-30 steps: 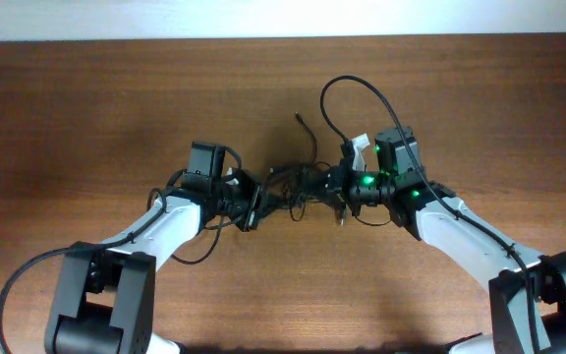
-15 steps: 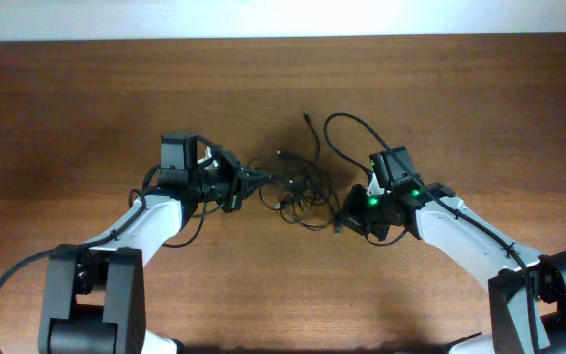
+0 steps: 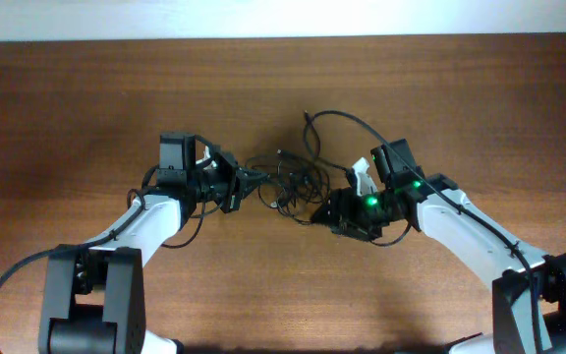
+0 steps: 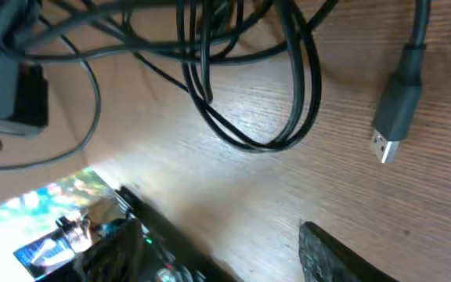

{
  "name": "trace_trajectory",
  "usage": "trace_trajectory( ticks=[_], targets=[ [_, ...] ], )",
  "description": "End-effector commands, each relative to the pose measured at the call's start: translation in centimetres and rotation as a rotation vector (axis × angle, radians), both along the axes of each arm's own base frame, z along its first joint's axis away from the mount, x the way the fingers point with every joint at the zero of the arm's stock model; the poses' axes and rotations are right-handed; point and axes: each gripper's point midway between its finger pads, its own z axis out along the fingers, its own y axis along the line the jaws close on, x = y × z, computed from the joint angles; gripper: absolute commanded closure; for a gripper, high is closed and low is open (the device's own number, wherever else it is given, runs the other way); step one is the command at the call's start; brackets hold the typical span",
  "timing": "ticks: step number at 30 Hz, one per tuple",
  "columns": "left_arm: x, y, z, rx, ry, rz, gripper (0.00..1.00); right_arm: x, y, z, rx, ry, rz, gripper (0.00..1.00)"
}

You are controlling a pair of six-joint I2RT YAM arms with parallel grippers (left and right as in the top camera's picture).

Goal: Untangle cables
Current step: 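Spread both grippers apart, stretching a cable between them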

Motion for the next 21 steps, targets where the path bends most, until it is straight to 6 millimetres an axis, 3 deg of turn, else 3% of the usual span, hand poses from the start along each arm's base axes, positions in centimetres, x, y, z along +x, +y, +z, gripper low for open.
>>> trace_trajectory(
  ticks=[1, 4, 7, 11, 13, 14, 15, 16, 17, 18, 19, 21],
  targets=[
    [0.3, 0.2, 0.6, 0.002, -0.029, -0.002, 1.00, 2.2, -1.7, -1.1, -0.125, 0.093, -0.253, 0.36],
    [-0.3, -0.5, 1.3, -0.105, 0.108, 0.036, 1.00, 3.1, -2.5, -2.1, -0.206, 0.110, -0.378, 0.36],
    [-0.9, -1.0, 1.9, -0.183, 0.205, 0.048, 1.00, 3.9, -0.9, -1.8, -0.204, 0.054, -0.404, 0.38],
    [-0.9, -1.5, 2.9, -0.250, 0.249, 0.050, 1.00, 3.8, -0.3, -3.4, -0.288, 0.060, -0.485, 0.43],
    [-0.6, -1.8, 3.9, -0.288, 0.228, 0.031, 1.00, 4.7, 0.7, -4.1, -0.265, 0.037, -0.480, 0.53],
    [-0.6, -1.9, 4.0, -0.296, 0.235, 0.032, 1.00, 4.6, 0.9, -4.7, -0.276, 0.041, -0.477, 0.64],
    [-0.6, -1.8, 4.0, -0.296, 0.234, 0.033, 1.00, 4.4, 0.4, -5.4, -0.311, 0.044, -0.471, 0.89],
    [-0.4, -1.6, 4.0, -0.292, 0.229, 0.042, 1.00, 4.4, 0.1, -5.4, -0.324, 0.015, -0.430, 0.96],
    [0.0, -1.1, 4.0, -0.291, 0.220, 0.060, 1.00, 4.5, -0.3, -5.2, -0.332, -0.023, -0.389, 0.96],
    [1.0, 0.0, 4.5, -0.282, 0.140, 0.072, 1.00, 4.9, -2.3, -4.9, -0.374, -0.049, -0.382, 0.96],
    [2.6, 1.5, 5.9, -0.272, -0.010, 0.076, 1.00, 5.3, -5.5, -4.7, -0.449, -0.071, -0.406, 0.96],
    [4.8, 3.7, 8.8, -0.266, -0.230, 0.097, 1.00, 6.4, -8.3, -4.0, -0.483, -0.150, -0.361, 0.96]
  ],
)
